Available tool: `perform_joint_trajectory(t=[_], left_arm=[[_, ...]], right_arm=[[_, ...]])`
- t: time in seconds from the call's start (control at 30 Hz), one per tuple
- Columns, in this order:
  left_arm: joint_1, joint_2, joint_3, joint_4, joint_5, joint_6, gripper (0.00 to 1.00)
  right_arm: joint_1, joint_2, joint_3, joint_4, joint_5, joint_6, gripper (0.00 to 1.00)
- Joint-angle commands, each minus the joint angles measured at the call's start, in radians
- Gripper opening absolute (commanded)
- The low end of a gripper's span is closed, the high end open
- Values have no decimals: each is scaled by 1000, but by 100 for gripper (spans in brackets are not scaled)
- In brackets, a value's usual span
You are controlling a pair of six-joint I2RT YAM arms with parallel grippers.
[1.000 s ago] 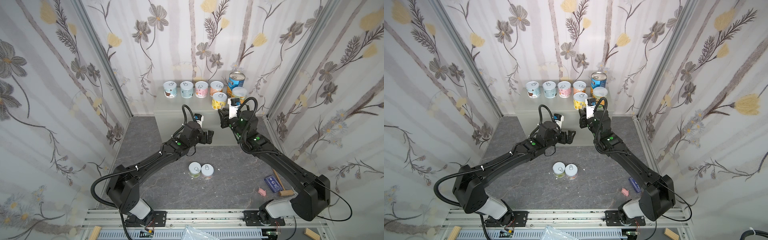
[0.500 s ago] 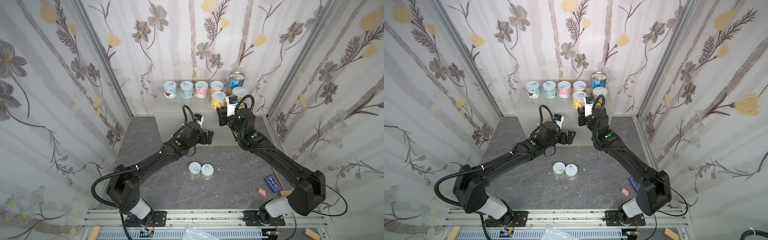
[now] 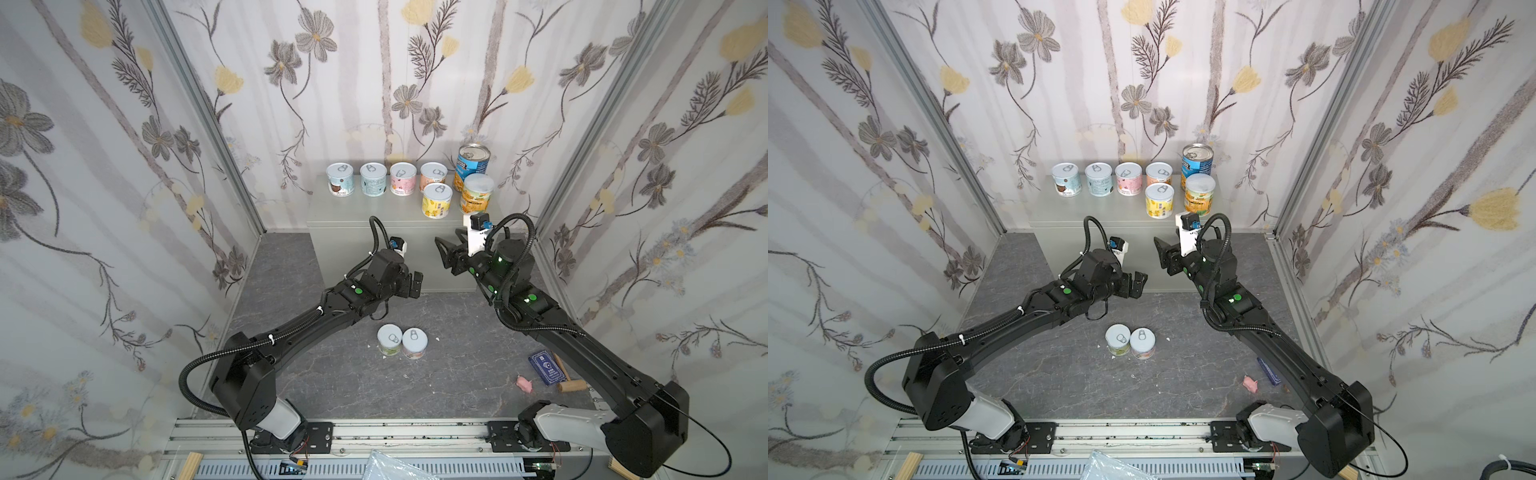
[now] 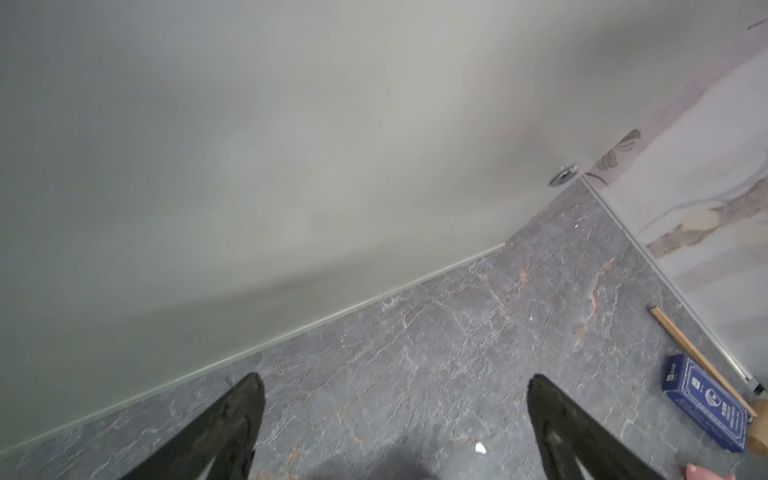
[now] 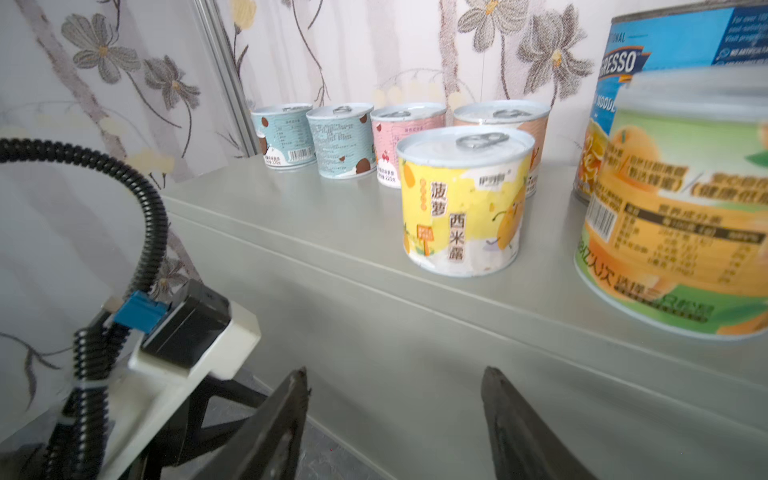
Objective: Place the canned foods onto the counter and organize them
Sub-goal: 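Draw the right gripper back while the left gripper lowers toward the floor cans, then lower the open right gripper over the pink-labelled floor can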
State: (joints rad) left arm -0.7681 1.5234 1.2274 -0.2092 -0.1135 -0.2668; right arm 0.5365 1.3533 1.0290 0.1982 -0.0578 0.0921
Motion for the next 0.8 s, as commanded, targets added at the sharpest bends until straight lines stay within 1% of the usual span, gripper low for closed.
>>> perform_joint_trajectory(t=[0.0,0.07,0.1,0.2,0.27,0.33,0.43,0.47,0.63,0.77], left_arm=[[-17,-23,-23,-108,-66,12,100],[-22,-48,-53,-139,-100,-17,100],[-22,-64,-73,-148,-128,-39,100],[-18,-107,-119,-171,-210,-92,100],[-15,-124,-144,-175,-237,-124,100],[-10,-134,-163,-178,-223,-141,100],[-8,-147,-198,-188,-155,-123,100],[-8,-150,-210,-198,-149,-123,100],[1,-225,-290,-222,-179,-153,100],[28,-288,-365,-169,-147,-194,100]], right_arm=[[6,-64,-94,50,-42,-17,77],[10,-111,-171,65,-39,-14,87],[12,-129,-206,71,-40,-12,99],[26,-172,-311,75,-37,7,100],[47,-185,-364,82,-41,29,100],[79,-187,-414,84,-37,57,100],[132,-179,-475,82,-29,93,100],[149,-178,-492,89,-18,100,100],[239,-129,-575,140,47,137,100],[308,-51,-590,187,67,135,100]])
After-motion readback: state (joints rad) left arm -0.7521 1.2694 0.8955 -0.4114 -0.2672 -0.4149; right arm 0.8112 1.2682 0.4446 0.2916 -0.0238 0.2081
